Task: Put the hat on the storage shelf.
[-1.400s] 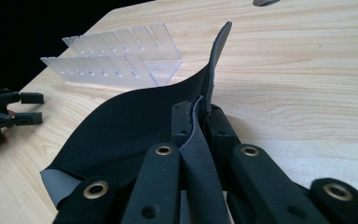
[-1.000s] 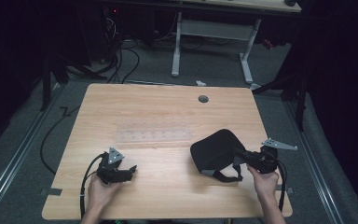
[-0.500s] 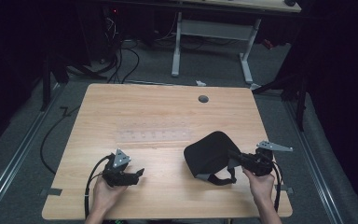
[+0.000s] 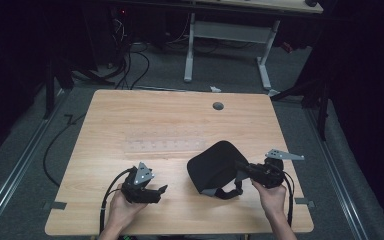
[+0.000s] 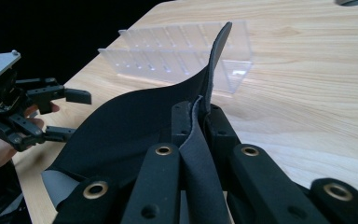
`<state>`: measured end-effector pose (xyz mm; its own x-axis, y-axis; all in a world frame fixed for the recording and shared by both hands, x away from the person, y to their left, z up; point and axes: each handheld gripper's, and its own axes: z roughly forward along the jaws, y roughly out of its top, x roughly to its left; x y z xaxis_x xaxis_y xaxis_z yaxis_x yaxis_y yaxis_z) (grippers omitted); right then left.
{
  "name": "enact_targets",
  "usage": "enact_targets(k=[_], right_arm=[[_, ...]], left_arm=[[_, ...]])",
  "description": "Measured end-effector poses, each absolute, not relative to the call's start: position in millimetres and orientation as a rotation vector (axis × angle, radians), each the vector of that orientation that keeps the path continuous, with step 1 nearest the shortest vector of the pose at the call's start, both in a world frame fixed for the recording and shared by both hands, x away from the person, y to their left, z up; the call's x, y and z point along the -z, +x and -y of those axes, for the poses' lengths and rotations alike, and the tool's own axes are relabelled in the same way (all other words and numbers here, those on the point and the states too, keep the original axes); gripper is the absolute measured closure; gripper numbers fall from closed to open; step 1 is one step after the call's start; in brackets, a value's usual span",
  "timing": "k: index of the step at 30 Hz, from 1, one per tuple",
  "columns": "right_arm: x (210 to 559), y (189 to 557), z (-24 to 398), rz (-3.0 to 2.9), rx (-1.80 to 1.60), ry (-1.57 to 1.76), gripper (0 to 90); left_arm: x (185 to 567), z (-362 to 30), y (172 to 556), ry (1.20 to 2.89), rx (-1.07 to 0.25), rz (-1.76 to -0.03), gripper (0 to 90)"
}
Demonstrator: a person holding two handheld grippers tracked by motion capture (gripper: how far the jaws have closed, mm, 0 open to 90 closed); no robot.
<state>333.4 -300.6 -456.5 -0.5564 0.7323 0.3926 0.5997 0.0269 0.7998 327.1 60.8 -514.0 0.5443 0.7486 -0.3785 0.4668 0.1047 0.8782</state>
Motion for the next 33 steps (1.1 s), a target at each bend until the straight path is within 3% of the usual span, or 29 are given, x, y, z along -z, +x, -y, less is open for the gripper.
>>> enact_targets(k=[17,33], right_arm=[[455.3,341.6,258.5,-2.272,-1.552,1.329,84.9],[454.8,343.1,240.5,-2.332,-1.540,1.302,84.7]], left_arm=[[500.7,-37.3,312.9,1.558,-0.212,-0.998,22.2],[496.9,-34.9,311.8,1.551,-0.240,-0.970,25.1]])
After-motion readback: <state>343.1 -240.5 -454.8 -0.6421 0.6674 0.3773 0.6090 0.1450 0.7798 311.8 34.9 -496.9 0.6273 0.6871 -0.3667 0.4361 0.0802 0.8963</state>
